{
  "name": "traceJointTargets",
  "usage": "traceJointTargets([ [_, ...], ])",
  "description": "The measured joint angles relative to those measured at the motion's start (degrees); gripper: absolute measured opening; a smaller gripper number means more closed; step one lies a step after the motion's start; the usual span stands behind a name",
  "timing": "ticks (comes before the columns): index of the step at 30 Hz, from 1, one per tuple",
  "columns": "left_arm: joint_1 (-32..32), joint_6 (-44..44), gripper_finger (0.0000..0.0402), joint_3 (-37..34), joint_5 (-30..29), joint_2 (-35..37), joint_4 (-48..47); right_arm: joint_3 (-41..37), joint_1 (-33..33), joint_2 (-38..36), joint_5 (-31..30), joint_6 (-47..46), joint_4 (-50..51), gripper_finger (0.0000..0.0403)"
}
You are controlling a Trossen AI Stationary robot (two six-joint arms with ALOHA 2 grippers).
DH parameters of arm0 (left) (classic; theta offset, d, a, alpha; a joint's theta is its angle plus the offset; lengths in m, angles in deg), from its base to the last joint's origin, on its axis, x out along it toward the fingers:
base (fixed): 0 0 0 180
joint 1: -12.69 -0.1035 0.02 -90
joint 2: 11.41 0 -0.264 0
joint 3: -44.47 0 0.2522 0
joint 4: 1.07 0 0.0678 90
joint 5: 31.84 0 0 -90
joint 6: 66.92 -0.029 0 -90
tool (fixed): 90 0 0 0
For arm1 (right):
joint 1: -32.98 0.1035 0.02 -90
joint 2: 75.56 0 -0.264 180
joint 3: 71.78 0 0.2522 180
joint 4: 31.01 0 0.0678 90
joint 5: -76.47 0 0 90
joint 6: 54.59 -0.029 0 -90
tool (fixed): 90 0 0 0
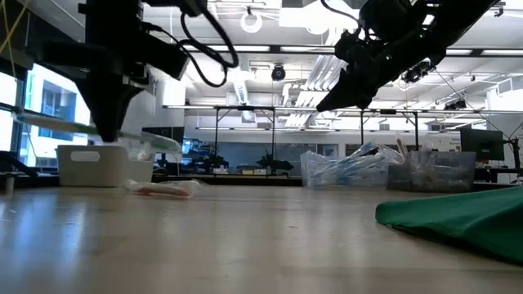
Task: Pick & Place Toothbrushes
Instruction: Put the green toothbrush into the gray bin
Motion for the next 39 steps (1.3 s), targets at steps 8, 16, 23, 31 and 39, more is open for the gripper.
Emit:
traceJointTargets([
  [8,-6.7,7.3,0.0016,0.0,-8.7,6.7,-10.7,0.0,0.0,0.0,0.0,0.0,0.2,0.0004],
  [16,-15.2,10.2,0.0017,0.0,-26.3,17.8,-12.9,0.0,0.0,0.0,0.0,-0.1,0.4,0.0004],
  [23,-24.7,15.0,0.0017,-1.2,-39.2,28.1,-11.4,0.0,0.0,0.0,0.0,-0.2,0.2,0.0004],
  [31,-34.3,17.6,0.0017,-10.0,-45.2,36.5,-2.9,0.0,0.0,0.0,0.0,-0.2,0.0,0.0004],
  [39,-43.9,18.6,0.0017,-24.8,-45.5,39.5,13.1,0.0,0.0,0.0,-0.2,-0.1,0.0,0.0004],
])
